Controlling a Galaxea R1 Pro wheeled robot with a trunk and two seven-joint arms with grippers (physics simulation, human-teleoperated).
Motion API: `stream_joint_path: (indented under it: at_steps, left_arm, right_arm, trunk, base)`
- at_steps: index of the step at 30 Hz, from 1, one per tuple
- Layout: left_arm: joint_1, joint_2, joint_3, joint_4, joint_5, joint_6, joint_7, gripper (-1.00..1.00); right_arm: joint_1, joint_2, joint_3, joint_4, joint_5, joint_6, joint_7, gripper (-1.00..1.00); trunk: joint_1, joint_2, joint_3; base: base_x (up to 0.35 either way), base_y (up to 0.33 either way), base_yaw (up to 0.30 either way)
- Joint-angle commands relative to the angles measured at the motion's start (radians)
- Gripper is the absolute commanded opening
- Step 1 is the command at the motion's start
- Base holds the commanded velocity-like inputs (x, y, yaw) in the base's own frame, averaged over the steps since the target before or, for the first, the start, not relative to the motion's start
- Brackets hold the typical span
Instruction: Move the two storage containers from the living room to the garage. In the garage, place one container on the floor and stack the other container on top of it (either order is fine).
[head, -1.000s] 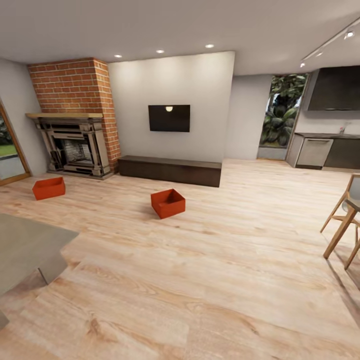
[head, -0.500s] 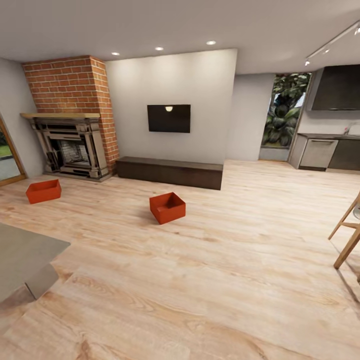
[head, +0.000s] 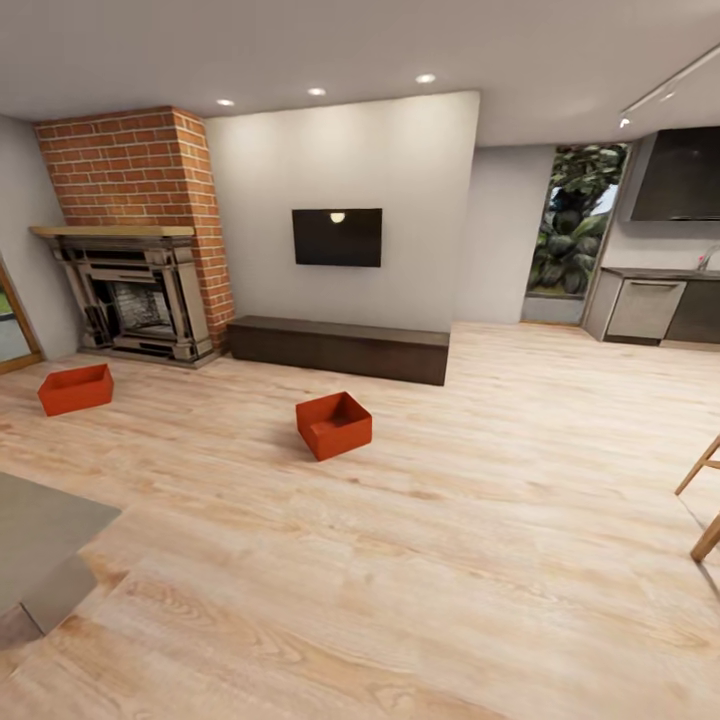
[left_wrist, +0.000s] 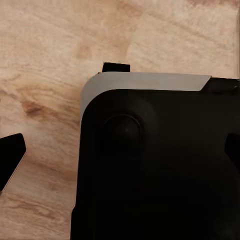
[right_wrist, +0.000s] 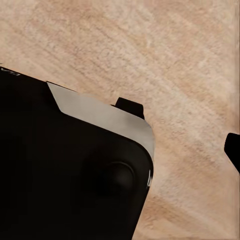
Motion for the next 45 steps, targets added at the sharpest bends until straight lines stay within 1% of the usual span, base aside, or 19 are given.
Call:
stream_joint_path:
  at_steps: [1, 45]
  left_arm:
    - [0.000, 0.000, 0.001, -0.001, 0.008, -0.002, 0.000, 1.00]
    - [0.000, 0.000, 0.001, -0.001, 0.008, -0.002, 0.000, 1.00]
  right_arm:
    - [-0.001, 0.001, 0.009, 0.002, -0.009, -0.005, -0.002, 1.00]
    - [-0.001, 0.000, 0.009, 0.002, -0.010, -0.005, -0.002, 1.00]
  trunk:
    - [0.001, 0.000, -0.001]
    - [0.001, 0.000, -0.001]
  base:
    - [0.324, 0.000, 0.000]
    - [0.324, 0.000, 0.000]
